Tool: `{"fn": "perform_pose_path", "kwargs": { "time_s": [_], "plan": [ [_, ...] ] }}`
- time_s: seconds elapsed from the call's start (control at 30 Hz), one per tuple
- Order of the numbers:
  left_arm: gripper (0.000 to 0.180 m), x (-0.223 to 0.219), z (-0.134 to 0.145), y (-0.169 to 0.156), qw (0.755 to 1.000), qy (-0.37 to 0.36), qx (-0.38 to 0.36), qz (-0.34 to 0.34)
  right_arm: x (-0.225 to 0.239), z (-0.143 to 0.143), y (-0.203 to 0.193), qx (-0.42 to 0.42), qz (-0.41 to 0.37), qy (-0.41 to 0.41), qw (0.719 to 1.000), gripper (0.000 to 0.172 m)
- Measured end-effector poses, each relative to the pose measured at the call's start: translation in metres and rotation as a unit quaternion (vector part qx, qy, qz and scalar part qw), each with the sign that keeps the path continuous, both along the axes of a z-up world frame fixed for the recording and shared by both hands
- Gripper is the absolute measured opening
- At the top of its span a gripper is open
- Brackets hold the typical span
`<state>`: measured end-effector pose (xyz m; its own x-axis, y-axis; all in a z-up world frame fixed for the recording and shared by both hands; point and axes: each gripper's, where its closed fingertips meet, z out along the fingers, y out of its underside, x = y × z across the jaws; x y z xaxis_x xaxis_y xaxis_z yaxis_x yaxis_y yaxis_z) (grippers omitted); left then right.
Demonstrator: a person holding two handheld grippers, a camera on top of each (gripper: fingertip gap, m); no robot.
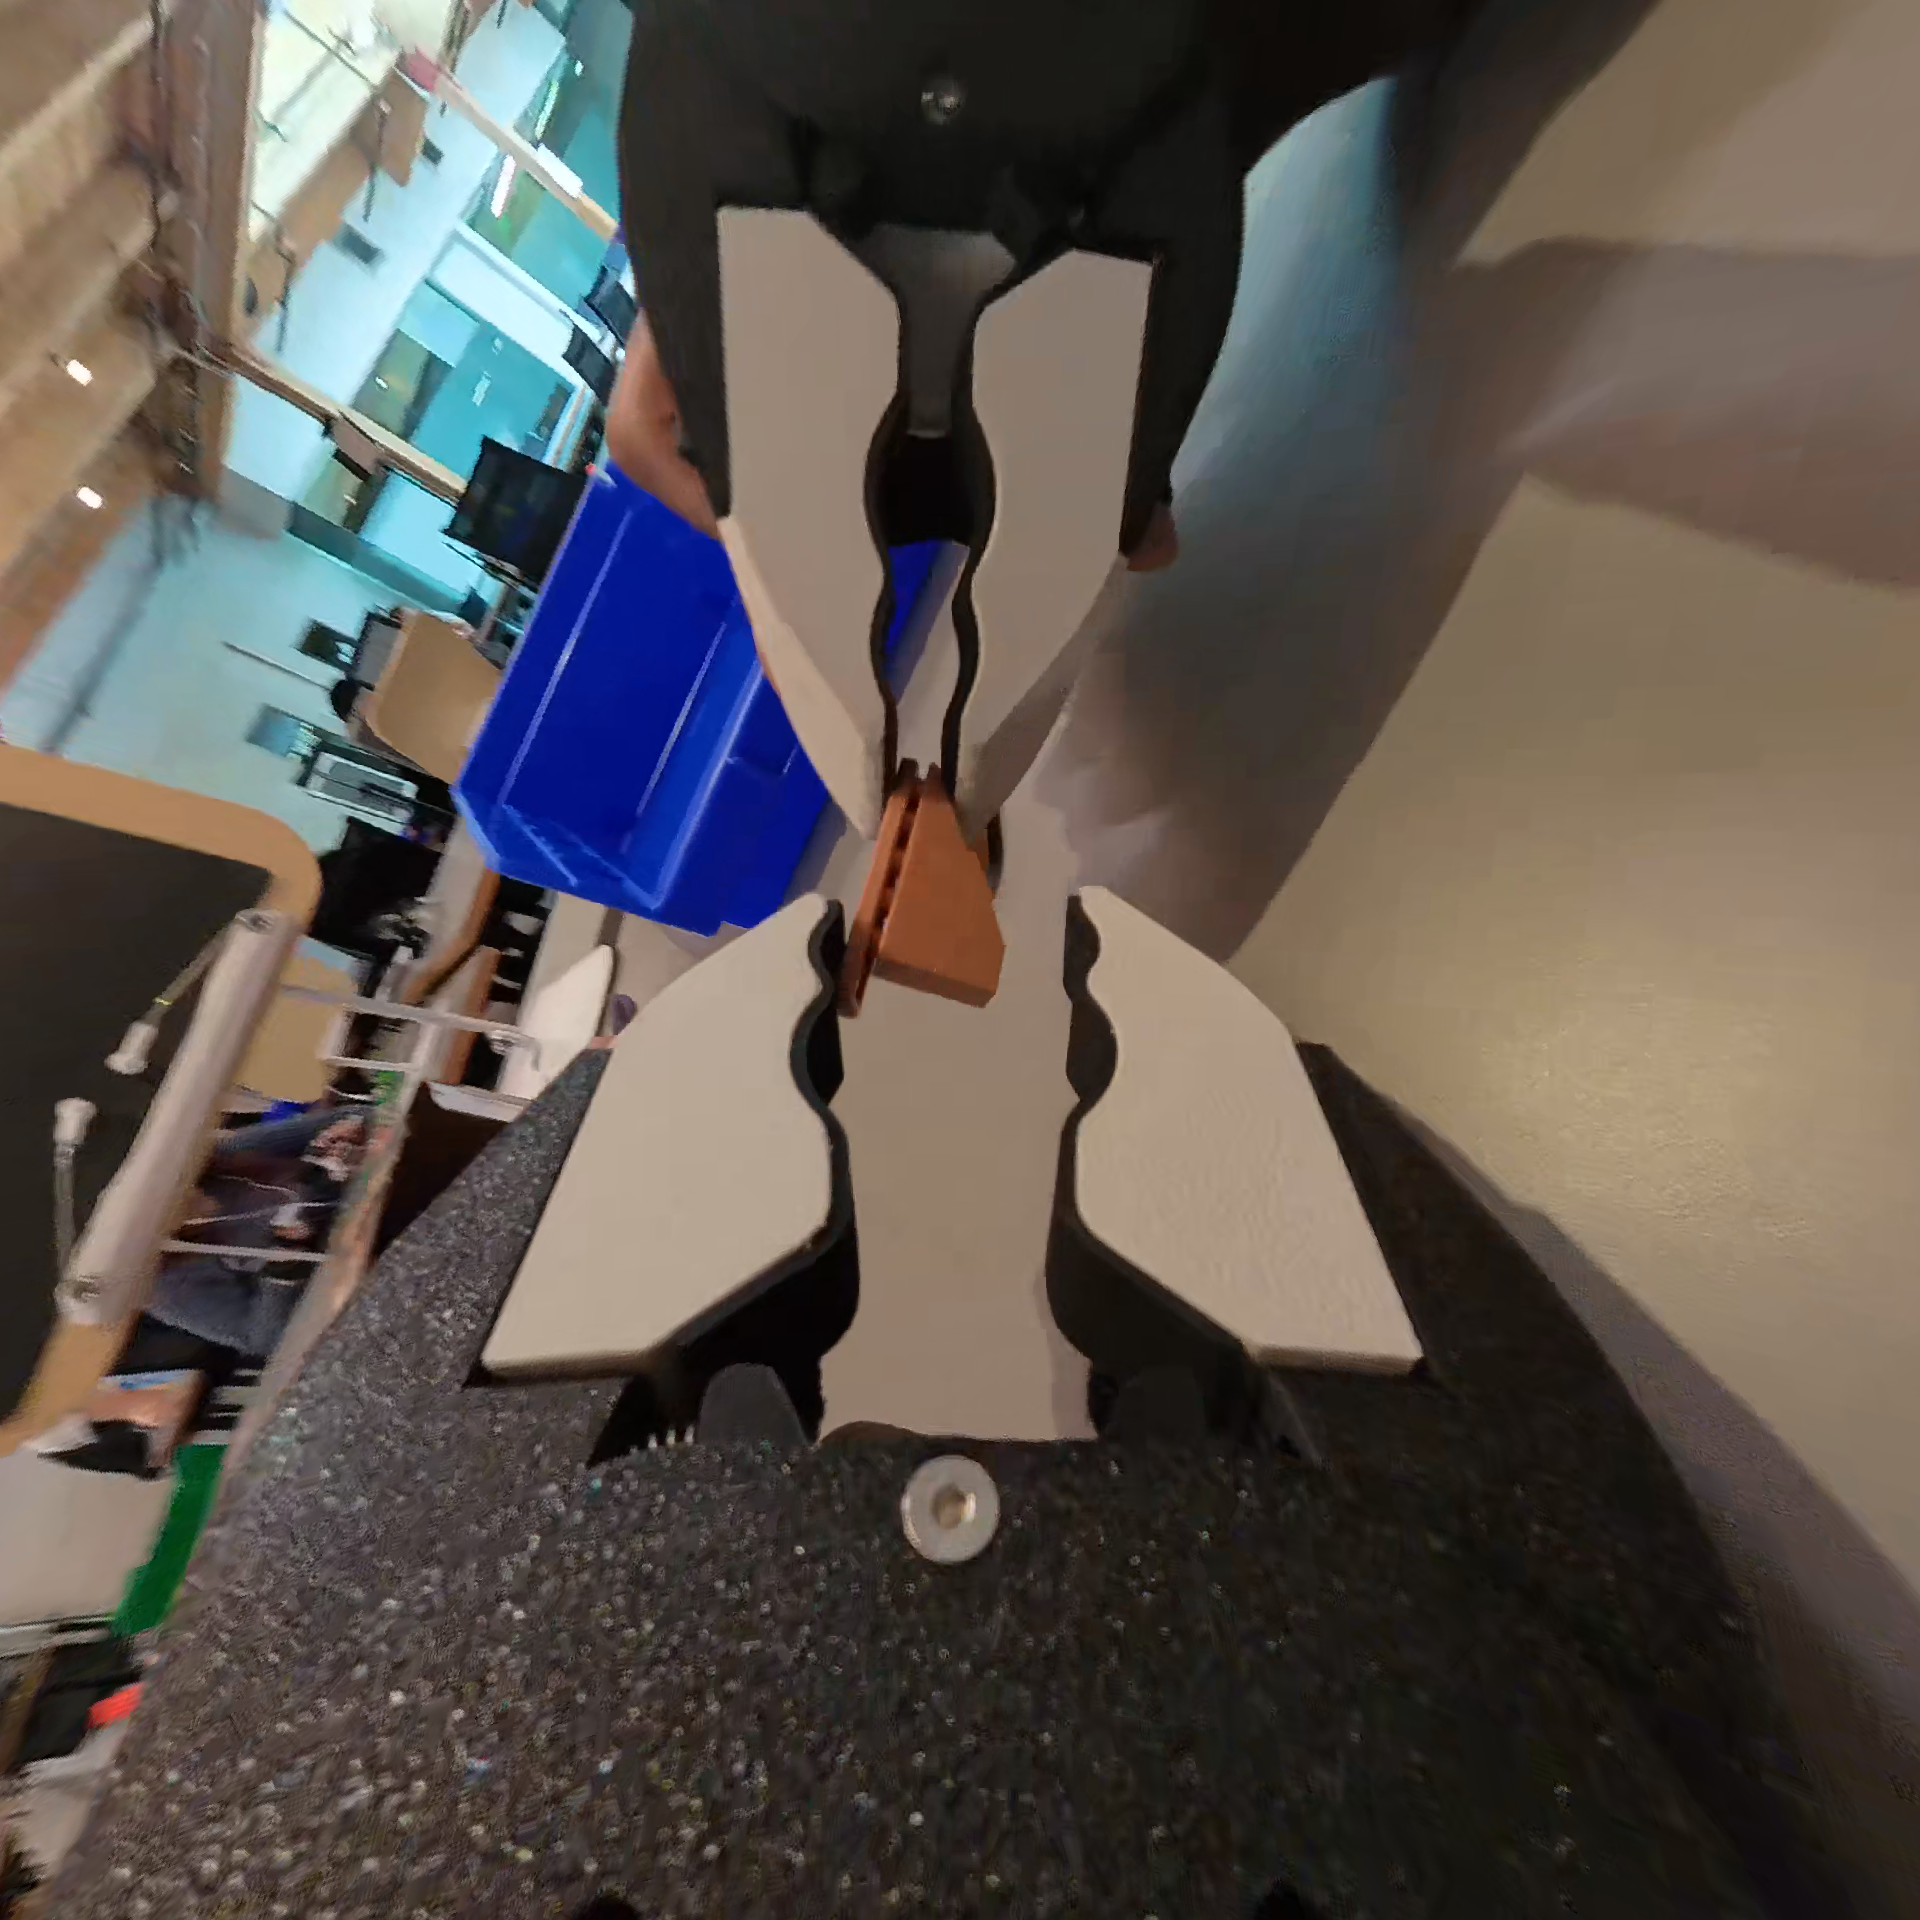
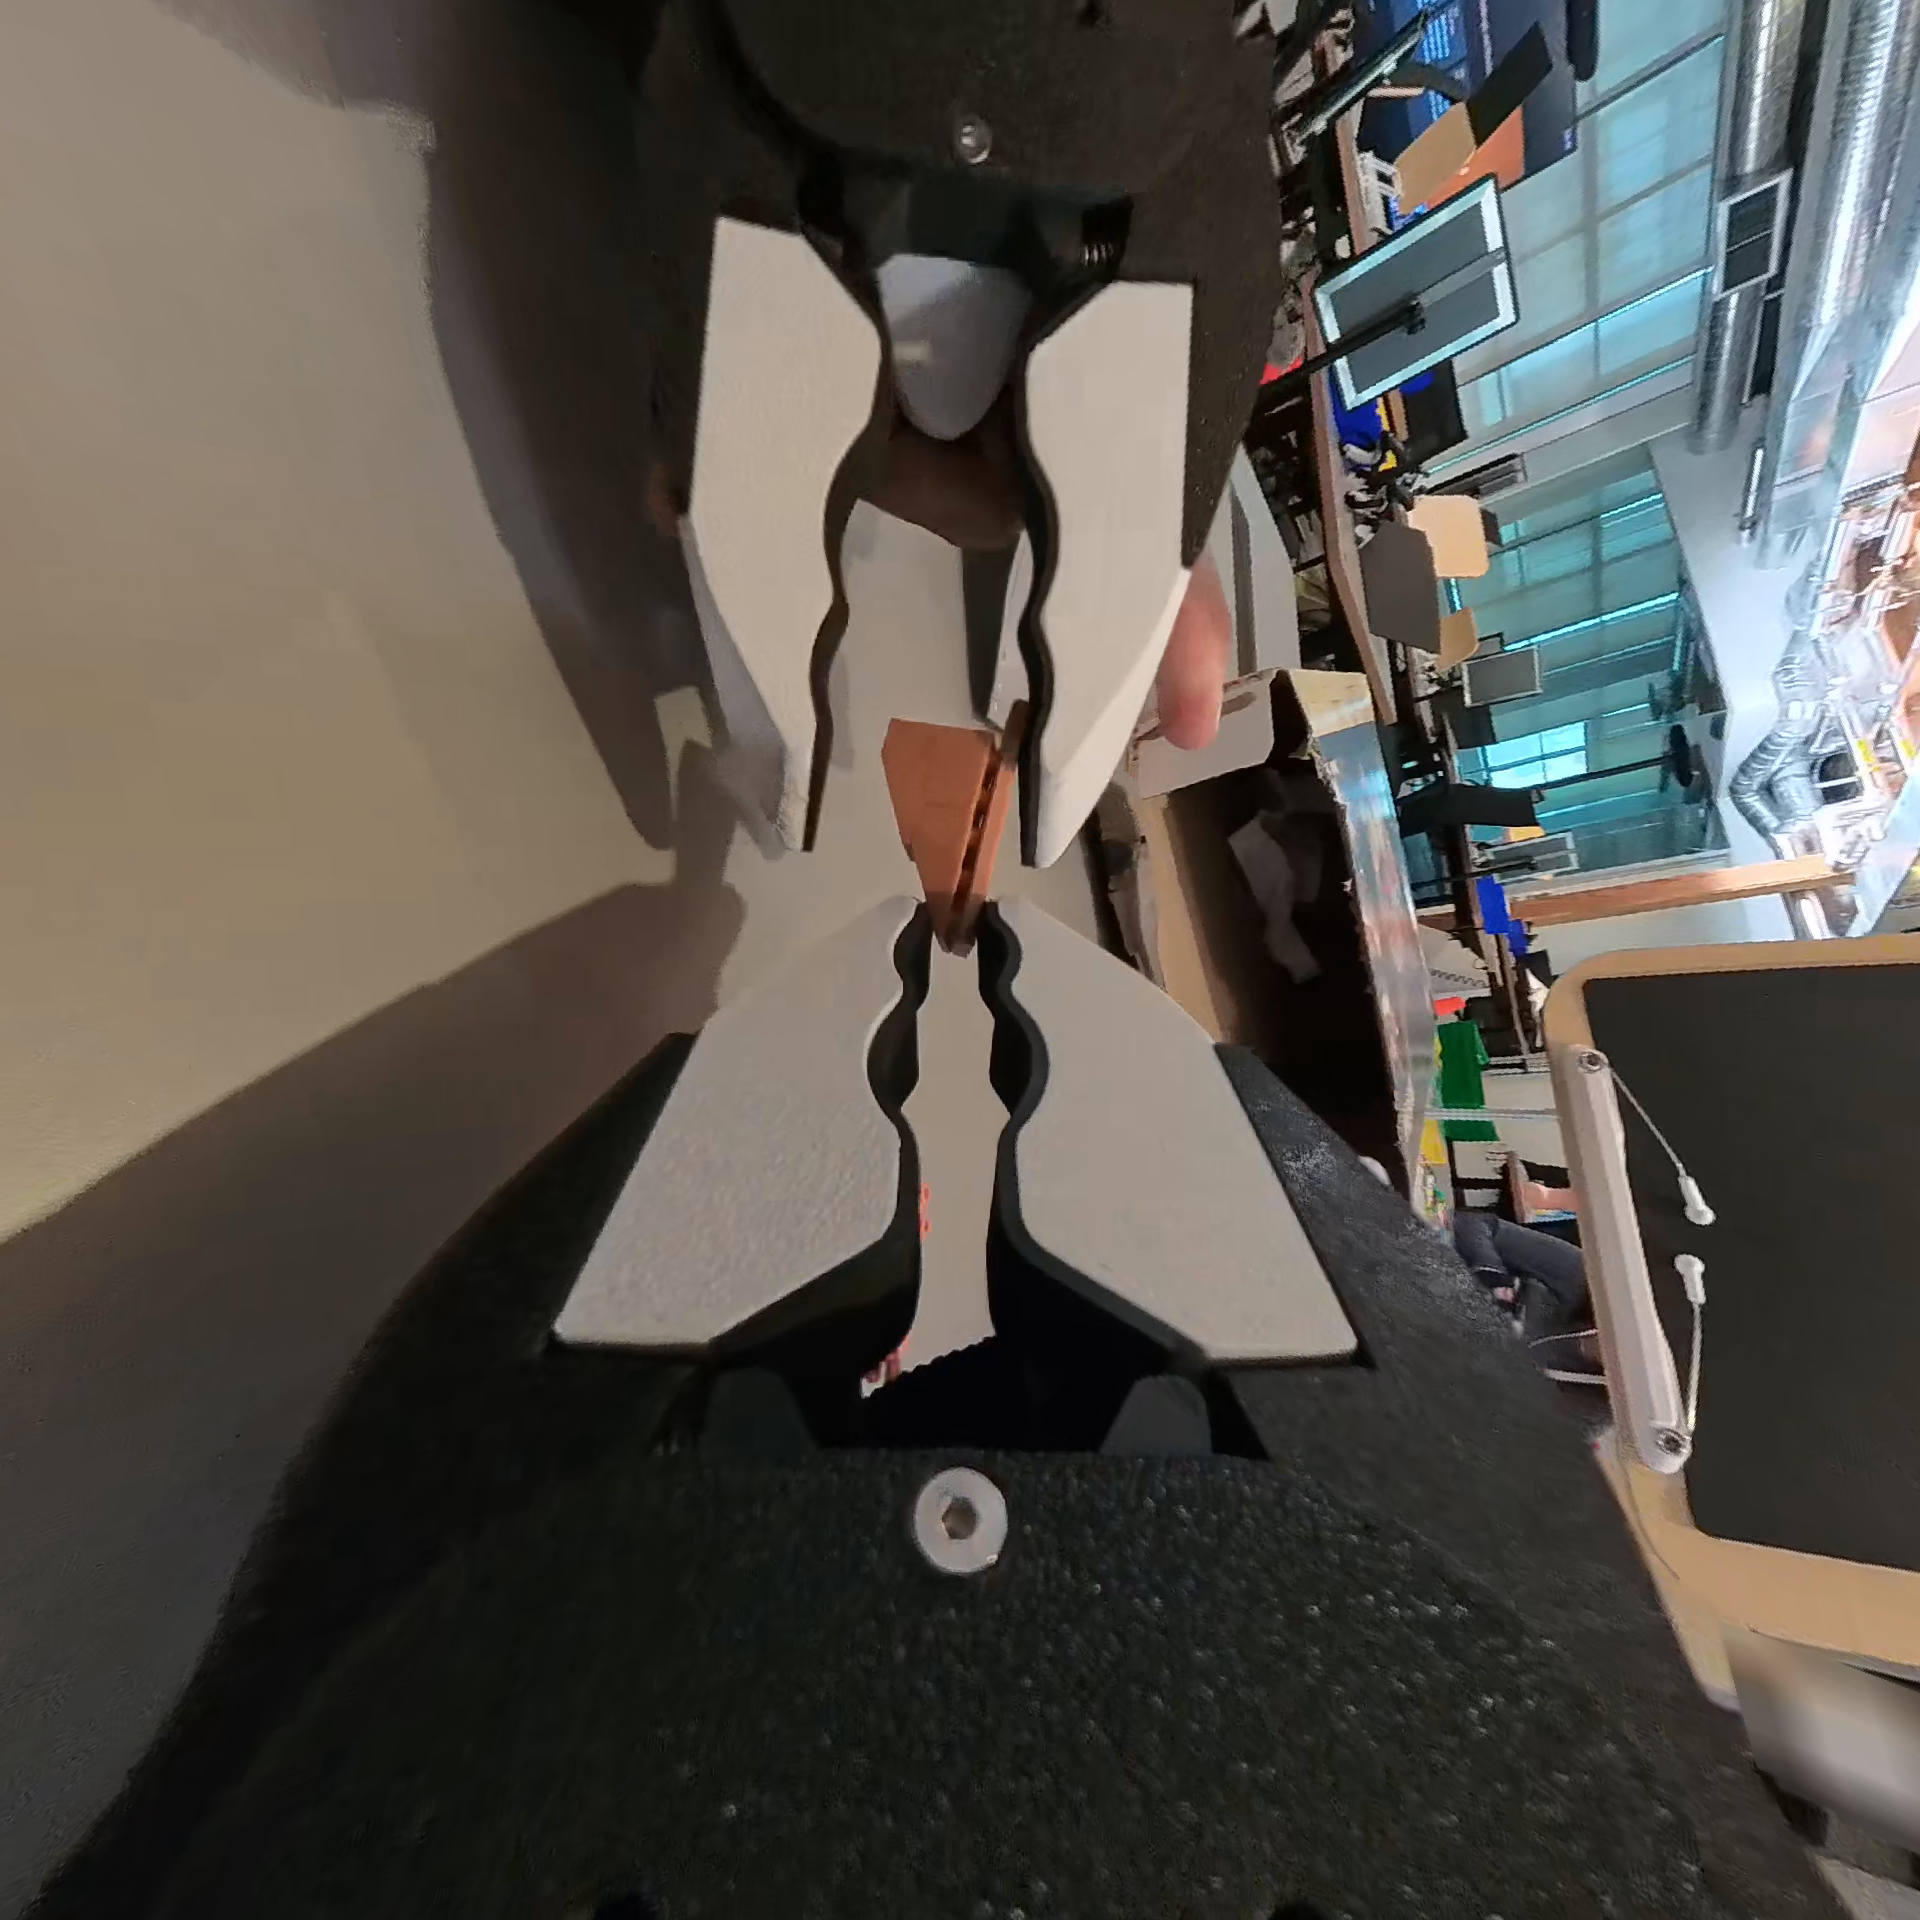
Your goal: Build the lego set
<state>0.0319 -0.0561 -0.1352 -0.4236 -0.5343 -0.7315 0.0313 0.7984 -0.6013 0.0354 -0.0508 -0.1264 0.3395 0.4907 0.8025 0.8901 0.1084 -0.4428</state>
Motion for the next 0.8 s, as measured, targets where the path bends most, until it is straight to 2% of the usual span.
{"fn": "perform_pose_path", "kwargs": {
  "time_s": [0.2,0.6,0.8],
  "plan": [
    [0.028,0.004,0.003,0.000,0.997,-0.045,0.065,0.016,-0.004,-0.002,0.000,-0.012,0.005,0.016,1.000,0.008],
    [0.027,0.005,0.004,0.004,0.996,-0.035,0.068,0.038,-0.001,0.000,0.001,0.001,-0.002,0.028,1.000,0.009],
    [0.026,0.004,0.011,0.005,0.996,-0.053,0.059,0.042,0.000,0.009,-0.004,-0.025,0.005,0.114,0.993,0.024]
  ]
}}
